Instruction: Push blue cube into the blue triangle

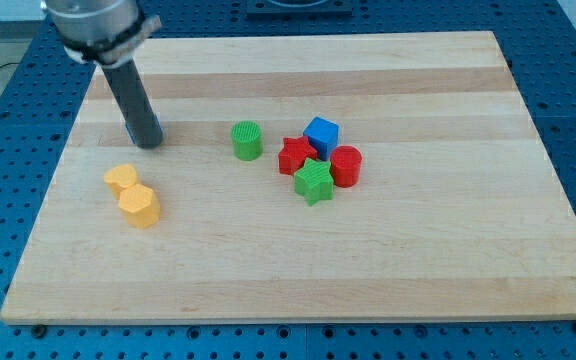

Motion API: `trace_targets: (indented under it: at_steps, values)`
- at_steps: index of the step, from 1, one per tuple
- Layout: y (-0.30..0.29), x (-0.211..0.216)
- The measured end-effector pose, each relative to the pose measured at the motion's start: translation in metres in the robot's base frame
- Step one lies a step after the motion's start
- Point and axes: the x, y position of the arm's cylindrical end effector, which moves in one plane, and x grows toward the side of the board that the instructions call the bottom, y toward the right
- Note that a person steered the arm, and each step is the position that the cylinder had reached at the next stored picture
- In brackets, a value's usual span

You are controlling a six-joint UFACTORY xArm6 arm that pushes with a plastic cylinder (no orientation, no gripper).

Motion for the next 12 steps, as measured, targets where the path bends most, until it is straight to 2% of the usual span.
trace_targets:
  at_steps: [1, 2, 3, 4, 5, 6, 7, 8, 10, 11, 12]
  values:
    - [-0.003, -0.053]
    - [0.010, -0.060]
    - [0.081, -0.060]
    - [0.186, -0.059]
    - [0.282, -0.028]
    - [0.310, 0.021]
    - [0.296, 0.035]
    - [0.254, 0.024]
    - [0.170, -0.030]
    - [0.206, -0.026]
    - [0.226, 0.001]
